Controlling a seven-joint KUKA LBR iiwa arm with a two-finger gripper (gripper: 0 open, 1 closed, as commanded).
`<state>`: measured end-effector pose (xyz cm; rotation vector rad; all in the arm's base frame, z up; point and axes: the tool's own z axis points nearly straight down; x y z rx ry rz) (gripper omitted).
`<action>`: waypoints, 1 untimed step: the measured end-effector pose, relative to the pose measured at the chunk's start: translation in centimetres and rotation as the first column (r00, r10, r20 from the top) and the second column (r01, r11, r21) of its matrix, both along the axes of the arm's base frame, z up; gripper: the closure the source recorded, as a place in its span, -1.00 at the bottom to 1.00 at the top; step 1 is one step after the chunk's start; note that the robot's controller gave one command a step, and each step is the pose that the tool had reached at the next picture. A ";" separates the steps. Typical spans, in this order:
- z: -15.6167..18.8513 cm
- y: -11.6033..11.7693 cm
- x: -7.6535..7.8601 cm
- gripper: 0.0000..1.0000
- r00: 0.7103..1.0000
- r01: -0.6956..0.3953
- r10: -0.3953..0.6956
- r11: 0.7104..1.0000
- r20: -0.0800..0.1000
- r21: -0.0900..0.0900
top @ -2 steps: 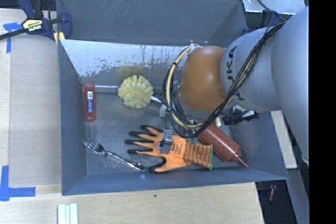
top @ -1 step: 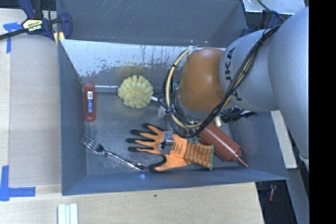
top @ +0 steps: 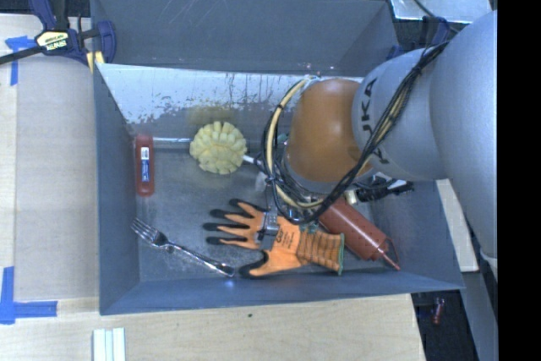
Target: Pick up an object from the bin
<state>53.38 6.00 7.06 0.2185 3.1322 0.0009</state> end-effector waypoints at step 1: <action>0.0 -0.1 0.3 -1.00 0.999 -0.033 0.033 0.999 0.006 0.000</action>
Offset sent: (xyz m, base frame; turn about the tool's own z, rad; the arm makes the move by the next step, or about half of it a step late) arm 0.0001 -0.0001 -0.0001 -0.0017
